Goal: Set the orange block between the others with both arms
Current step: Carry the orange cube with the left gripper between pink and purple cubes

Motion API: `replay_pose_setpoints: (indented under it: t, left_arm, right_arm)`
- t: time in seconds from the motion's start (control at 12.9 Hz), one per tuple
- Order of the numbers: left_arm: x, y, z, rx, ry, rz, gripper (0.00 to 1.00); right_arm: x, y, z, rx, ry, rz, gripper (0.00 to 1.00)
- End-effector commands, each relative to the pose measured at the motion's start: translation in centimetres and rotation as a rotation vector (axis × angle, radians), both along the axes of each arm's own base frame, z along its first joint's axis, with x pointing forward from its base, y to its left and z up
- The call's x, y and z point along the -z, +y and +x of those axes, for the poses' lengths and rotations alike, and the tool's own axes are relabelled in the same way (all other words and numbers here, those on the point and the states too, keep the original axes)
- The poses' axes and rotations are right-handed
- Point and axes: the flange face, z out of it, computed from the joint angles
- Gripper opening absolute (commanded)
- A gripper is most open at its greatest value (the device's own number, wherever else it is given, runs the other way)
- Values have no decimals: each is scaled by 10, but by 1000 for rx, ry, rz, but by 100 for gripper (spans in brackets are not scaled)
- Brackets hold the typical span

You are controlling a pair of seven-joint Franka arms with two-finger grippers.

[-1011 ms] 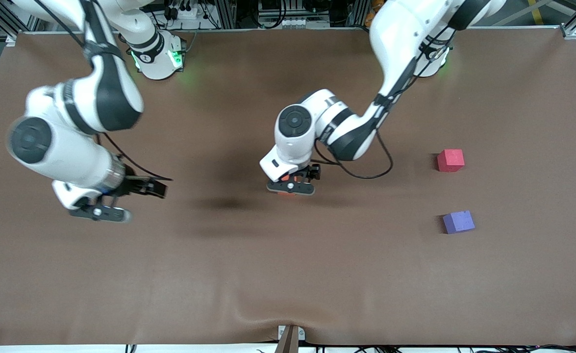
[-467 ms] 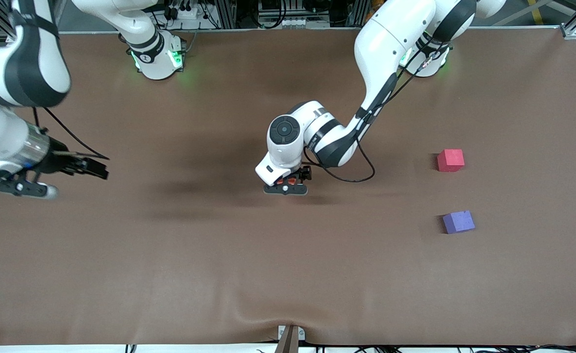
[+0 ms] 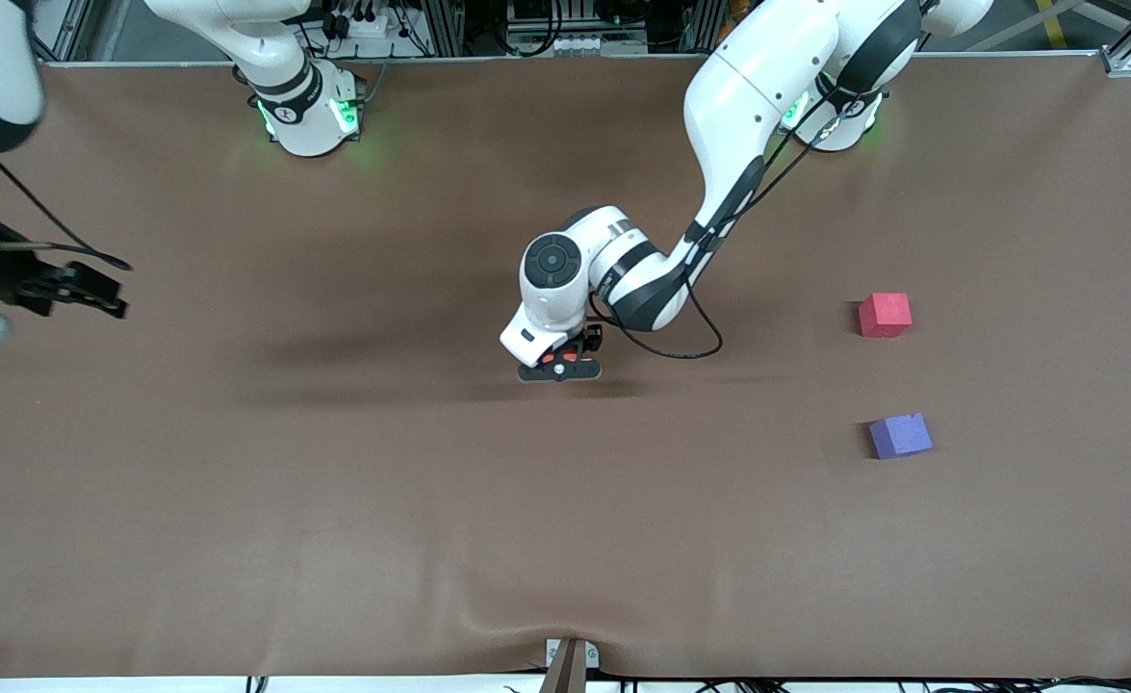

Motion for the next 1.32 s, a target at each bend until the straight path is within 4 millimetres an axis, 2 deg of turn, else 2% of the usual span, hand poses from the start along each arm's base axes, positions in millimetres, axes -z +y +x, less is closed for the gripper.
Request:
replay_pose_setpoints:
  t: [0.0, 0.08, 0.23, 0.39, 0.47, 0.62, 0.86, 0.93, 1.09, 1.24]
  left_arm:
    - [-13, 0, 8, -32, -36, 4, 0]
    - [-17, 10, 17, -51, -37, 7, 0]
    - [-62, 44, 41, -101, -46, 23, 0]
    - [-112, 115, 61, -137, -34, 79, 0]
    - [-125, 152, 60, -124, -27, 101, 0]
    - [-141, 238, 65, -103, -9, 132, 0]
    - [-137, 357, 58, -38, 1, 142, 0]
    - [-126, 395, 51, -10, -8, 134, 0]
    - [-103, 470, 49, 59, -49, 105, 0]
    - [-83, 509, 47, 99, -58, 93, 0]
  right_arm:
    - [-43, -13, 0, -8, -24, -12, 100]
    - [-58, -9, 1, -10, -26, -7, 100]
    - [-79, -1, -3, 28, -17, 0, 100]
    - [-93, 1, -5, 37, -25, 3, 100]
    - [-101, 3, -7, 37, -23, 1, 100]
    - [-100, 23, -7, 65, 2, 4, 100]
    - [-101, 46, -8, 55, 9, 2, 100]
    - [-100, 56, -9, 35, 14, -2, 100]
    - [-98, 62, -10, 23, 30, 0, 100]
    - [-99, 62, -13, 9, 44, -3, 100]
